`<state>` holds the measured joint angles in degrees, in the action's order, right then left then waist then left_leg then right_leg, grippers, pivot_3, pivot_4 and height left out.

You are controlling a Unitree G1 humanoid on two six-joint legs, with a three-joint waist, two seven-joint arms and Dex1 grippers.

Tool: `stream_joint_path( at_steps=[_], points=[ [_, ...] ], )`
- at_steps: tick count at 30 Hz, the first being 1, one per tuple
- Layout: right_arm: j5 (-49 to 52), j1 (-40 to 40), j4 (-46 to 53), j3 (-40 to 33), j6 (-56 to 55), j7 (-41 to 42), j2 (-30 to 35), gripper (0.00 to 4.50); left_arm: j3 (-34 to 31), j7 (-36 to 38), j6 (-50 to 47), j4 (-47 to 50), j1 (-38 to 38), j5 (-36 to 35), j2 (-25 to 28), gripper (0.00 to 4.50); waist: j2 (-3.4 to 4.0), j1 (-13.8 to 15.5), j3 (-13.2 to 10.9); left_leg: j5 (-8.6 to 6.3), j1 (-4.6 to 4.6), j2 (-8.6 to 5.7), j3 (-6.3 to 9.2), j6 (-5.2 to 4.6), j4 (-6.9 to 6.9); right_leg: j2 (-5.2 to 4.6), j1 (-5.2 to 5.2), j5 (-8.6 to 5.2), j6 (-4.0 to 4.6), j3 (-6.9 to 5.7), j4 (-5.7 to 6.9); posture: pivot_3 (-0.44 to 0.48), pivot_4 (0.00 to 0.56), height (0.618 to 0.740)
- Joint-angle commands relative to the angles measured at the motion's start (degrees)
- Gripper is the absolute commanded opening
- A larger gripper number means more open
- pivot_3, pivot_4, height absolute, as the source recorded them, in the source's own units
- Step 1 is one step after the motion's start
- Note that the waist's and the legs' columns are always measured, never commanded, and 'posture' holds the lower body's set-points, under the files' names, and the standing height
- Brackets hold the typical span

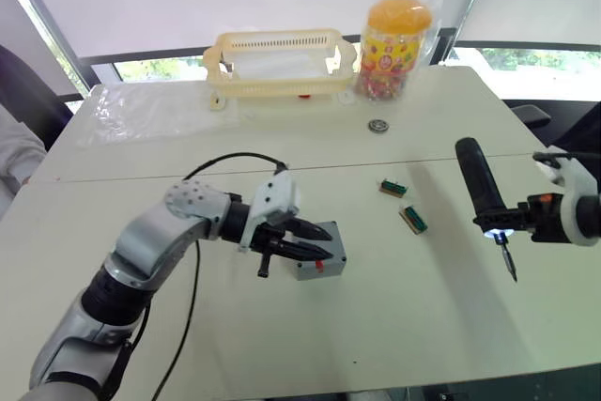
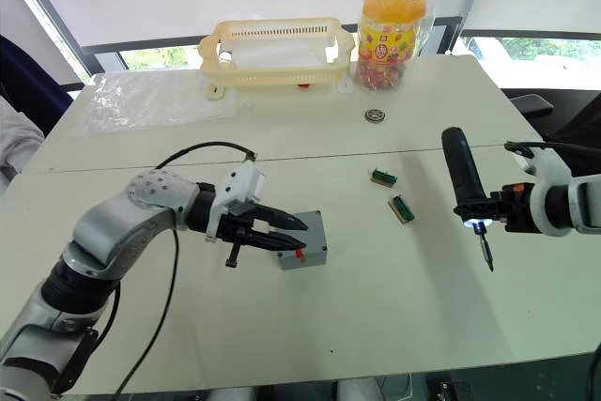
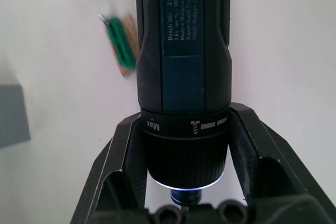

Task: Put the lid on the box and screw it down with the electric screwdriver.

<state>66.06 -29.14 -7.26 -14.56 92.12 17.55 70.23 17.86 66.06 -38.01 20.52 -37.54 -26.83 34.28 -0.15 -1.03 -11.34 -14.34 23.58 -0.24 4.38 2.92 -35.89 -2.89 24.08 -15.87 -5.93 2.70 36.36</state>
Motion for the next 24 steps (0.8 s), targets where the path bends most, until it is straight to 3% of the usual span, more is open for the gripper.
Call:
stream_joint_path(
  at_steps=[1, 8, 18, 24],
  points=[
    [2.47, 2.21, 0.20, -1.75, 0.38, -2.46, 0.62, 1.75, 1.68, -0.79, 3.61, -0.90, 0.04, 2.64, -1.24, 1.25, 0.01, 0.17, 0.00, 0.00, 0.00, 0.00, 0.00, 0.00, -0.08, 0.01, -0.01, 0.02, -0.01, 0.01, 0.04, 0.000, 0.150, 0.740],
    [-0.36, 5.00, 1.03, -3.52, 0.38, -7.69, -4.41, 1.75, 2.05, -1.69, 4.89, -2.78, 0.67, 4.09, -2.97, 1.25, 0.03, 0.10, 0.00, 0.00, -0.07, 0.02, -0.08, 0.00, -0.33, 0.08, -0.07, 0.19, -0.11, 0.17, 0.18, 0.000, 0.150, 0.740],
    [-10.26, 3.55, 1.42, -1.24, -0.75, -5.77, -8.01, 1.75, 0.78, -4.08, 4.21, -3.86, 1.27, 4.08, -4.15, 1.25, 0.03, 0.14, 0.00, 0.01, -0.08, 0.02, -0.07, 0.01, -0.48, 0.08, -0.06, 0.19, -0.12, 0.18, 0.45, 0.000, 0.150, 0.740],
    [-15.12, 3.21, 2.54, -0.16, -1.85, -2.42, -8.87, 4.49, -1.20, -5.51, 3.27, -4.26, 2.02, 3.56, -3.36, 1.25, 0.03, 0.19, 0.00, 0.00, -0.19, 0.02, -0.04, 0.00, -0.79, 0.12, -0.20, 0.19, -0.12, 0.19, 0.75, 0.000, 0.150, 0.740]
  ],
)
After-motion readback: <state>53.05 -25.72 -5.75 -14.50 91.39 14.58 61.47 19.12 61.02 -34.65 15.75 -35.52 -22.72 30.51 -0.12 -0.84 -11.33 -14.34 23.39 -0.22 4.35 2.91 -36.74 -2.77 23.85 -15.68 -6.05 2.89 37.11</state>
